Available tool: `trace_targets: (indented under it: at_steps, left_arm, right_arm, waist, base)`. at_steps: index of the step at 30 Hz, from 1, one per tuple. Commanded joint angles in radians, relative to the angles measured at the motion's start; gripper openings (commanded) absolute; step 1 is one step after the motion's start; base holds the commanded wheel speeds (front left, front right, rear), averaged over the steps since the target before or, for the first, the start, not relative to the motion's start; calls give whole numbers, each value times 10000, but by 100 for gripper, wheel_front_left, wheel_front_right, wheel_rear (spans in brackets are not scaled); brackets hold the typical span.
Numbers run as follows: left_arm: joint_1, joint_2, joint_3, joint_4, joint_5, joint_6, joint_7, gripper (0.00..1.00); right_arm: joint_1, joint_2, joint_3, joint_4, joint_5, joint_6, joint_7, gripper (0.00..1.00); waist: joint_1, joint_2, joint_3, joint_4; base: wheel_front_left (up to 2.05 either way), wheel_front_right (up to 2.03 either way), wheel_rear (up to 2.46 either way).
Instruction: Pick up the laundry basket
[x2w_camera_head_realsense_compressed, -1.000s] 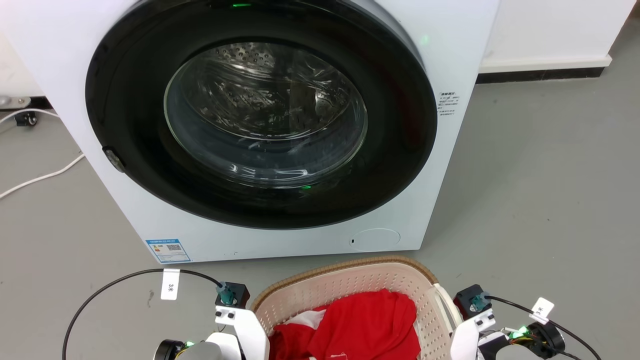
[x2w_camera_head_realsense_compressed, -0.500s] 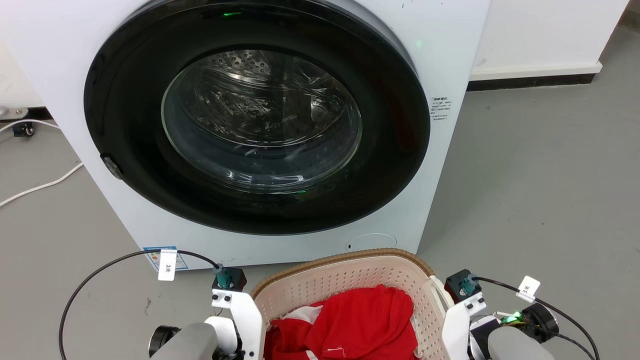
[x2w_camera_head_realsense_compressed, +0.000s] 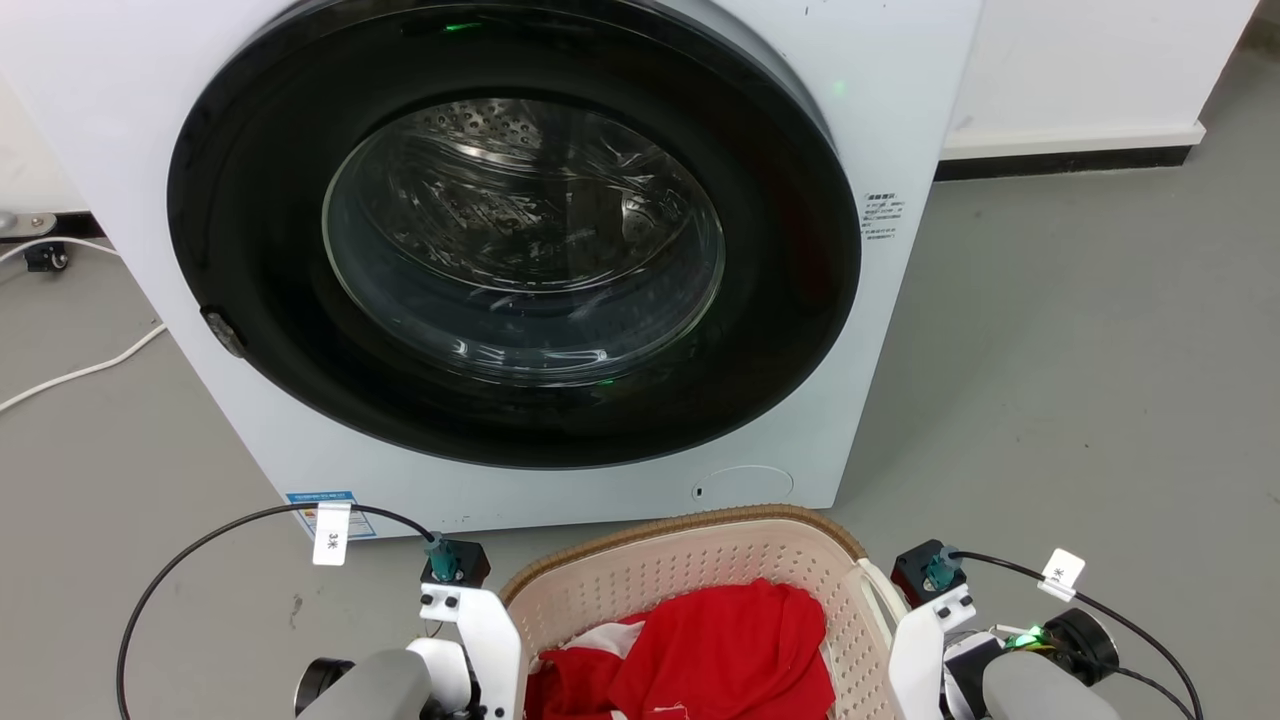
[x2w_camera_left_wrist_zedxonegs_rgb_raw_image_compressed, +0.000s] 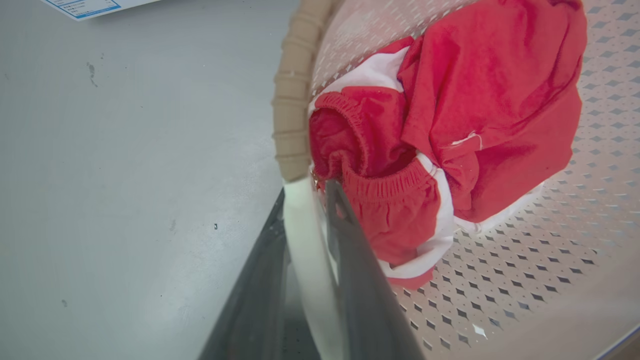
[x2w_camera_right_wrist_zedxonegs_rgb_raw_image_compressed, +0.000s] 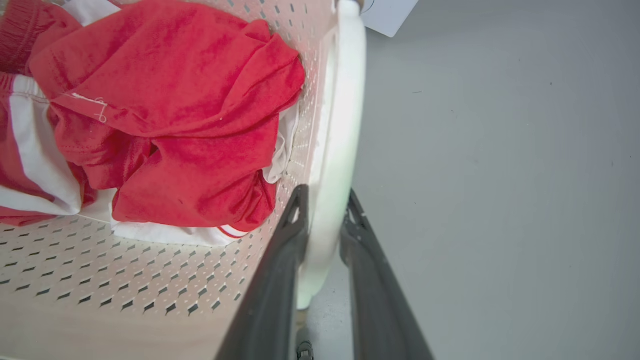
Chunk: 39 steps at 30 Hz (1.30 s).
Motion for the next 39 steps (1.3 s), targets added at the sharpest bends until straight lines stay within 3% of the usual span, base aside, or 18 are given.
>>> trace_targets:
  at_steps: [1,39]
  left_arm:
    - [-161,34,-78,-115,-69,-140,-15,0]
    - [-347,136,-1375,30,-1334,-140,-132,0]
  right_arm:
    - [-108,-156,222,40,27,-10,70,0]
    - [-248,-462,2341,41,2213,-10,162,0]
  waist:
    - [0,-1,11,-9]
    - [0,-1,75,-60]
  base:
    - [0,0,0]
    - [0,0,0]
